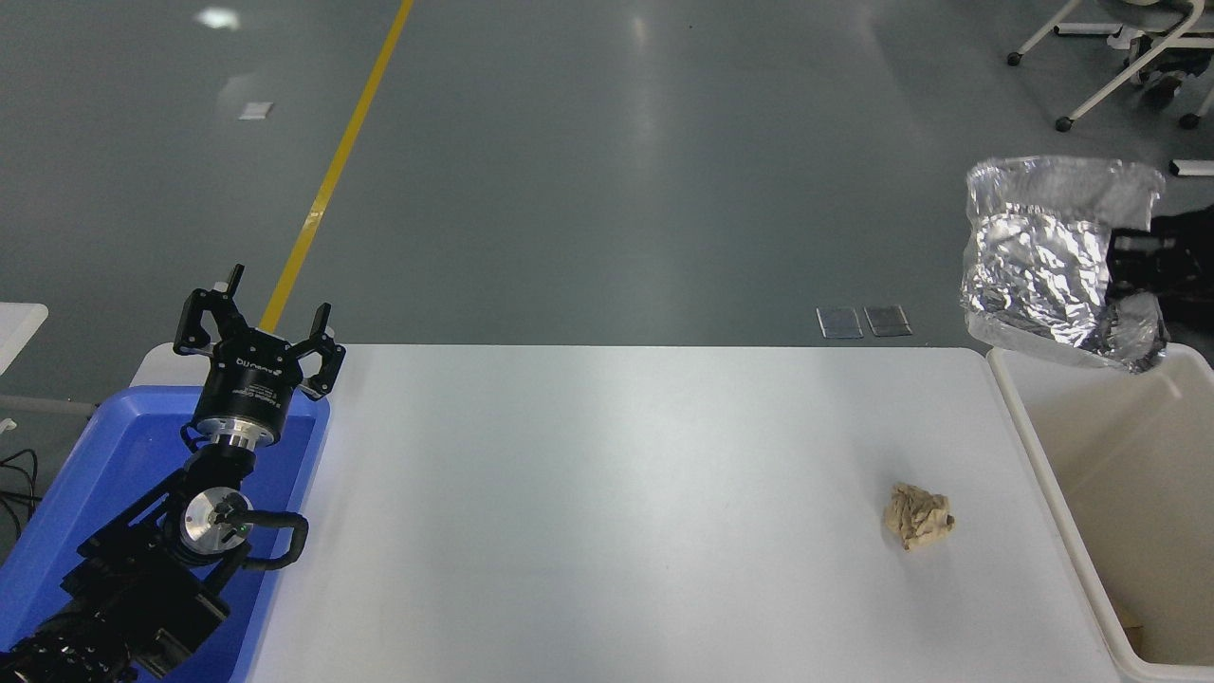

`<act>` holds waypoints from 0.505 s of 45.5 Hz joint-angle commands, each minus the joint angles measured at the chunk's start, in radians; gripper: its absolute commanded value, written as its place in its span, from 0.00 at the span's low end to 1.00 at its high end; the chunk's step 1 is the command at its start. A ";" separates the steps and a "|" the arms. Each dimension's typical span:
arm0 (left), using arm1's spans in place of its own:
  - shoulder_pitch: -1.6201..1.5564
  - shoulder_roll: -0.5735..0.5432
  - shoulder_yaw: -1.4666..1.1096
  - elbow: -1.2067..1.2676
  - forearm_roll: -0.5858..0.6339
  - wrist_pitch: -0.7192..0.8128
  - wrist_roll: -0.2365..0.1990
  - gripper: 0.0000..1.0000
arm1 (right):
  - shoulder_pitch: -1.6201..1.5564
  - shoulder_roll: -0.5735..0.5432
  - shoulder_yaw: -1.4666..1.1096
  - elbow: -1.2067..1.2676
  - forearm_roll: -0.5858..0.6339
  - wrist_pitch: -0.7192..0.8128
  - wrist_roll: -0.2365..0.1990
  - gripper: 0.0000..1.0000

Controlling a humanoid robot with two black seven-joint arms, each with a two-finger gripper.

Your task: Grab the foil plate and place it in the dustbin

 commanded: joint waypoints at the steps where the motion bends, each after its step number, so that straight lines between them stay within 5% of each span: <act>1: 0.000 0.000 0.000 0.000 0.000 0.000 0.000 0.98 | 0.063 0.005 0.000 0.002 -0.001 0.050 0.000 0.00; 10: 0.000 0.000 0.000 0.000 0.000 0.000 0.000 0.98 | -0.015 0.006 0.000 -0.037 0.002 0.028 -0.003 0.00; 23: 0.000 0.000 0.000 0.000 0.000 0.000 0.000 0.98 | -0.388 -0.004 0.009 -0.410 0.117 -0.018 -0.005 0.00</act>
